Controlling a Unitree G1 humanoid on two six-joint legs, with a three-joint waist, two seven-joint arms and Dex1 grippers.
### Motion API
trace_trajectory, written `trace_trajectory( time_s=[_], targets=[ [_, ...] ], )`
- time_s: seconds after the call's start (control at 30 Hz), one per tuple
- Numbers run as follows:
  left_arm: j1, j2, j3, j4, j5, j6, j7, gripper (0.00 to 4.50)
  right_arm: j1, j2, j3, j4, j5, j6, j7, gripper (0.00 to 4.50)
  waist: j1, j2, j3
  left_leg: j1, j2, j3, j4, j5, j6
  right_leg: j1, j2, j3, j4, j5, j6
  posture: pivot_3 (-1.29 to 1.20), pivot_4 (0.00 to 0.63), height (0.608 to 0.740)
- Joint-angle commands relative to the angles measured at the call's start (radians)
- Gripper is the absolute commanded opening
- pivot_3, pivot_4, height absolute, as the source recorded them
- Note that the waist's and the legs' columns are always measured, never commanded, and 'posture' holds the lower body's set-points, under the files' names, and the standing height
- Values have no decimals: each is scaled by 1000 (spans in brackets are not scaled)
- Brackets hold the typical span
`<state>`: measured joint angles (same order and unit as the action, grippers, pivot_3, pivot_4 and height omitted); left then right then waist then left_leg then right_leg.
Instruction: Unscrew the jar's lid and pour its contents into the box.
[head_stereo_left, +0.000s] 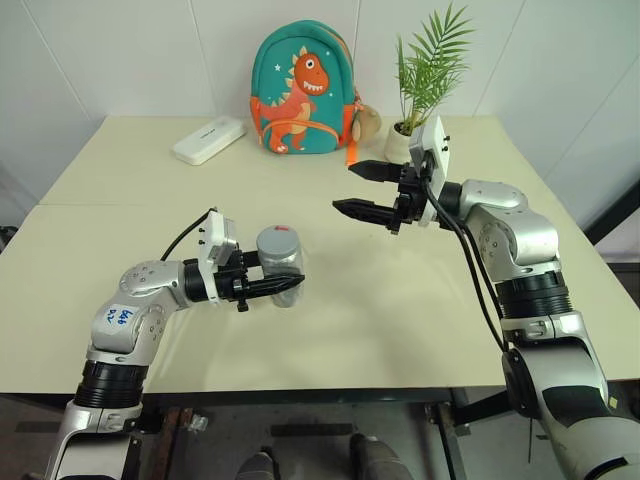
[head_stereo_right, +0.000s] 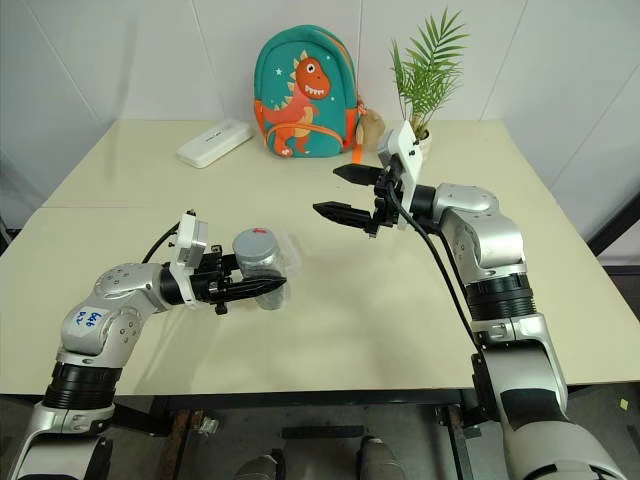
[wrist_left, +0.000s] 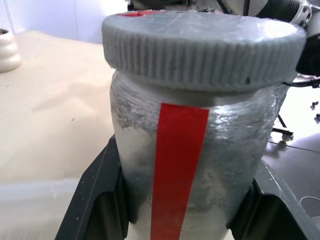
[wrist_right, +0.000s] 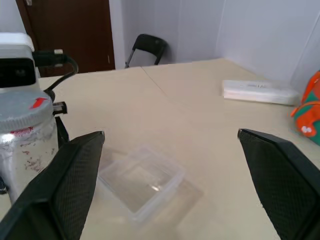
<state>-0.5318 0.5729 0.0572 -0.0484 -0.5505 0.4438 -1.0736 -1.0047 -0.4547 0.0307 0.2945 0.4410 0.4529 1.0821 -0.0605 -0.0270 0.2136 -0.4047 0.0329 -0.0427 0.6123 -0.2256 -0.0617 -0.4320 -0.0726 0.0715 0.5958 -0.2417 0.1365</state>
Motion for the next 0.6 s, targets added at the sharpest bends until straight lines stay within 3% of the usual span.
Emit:
trace_trajectory(
  time_s=[0.03, 0.3, 0.6],
  targets=[
    [-7, 5, 10, -32, -14, -11, -9, 1947, -4, 27, -7, -133, 72, 48, 25, 4482, -1, 0, 0, 0, 0, 0, 0, 0, 0, 0, 0, 0, 1, 0, 0, 0, 150, 740],
    [-10, 5, 6, -28, -12, -10, -14, 1947, 29, 156, 89, -317, 85, 146, -58, 4482, 4, 0, 0, 0, 0, 0, 1, 0, 0, 0, 0, 0, 2, 0, 0, 0, 150, 740],
    [-20, 3, 4, -31, -10, -7, -8, 1947, 8, 221, 183, -291, -25, 108, -146, 4482, 4, 0, 0, 0, 0, 0, 1, 0, 0, 0, 0, 0, 1, 0, 0, 0, 150, 740]
  ],
)
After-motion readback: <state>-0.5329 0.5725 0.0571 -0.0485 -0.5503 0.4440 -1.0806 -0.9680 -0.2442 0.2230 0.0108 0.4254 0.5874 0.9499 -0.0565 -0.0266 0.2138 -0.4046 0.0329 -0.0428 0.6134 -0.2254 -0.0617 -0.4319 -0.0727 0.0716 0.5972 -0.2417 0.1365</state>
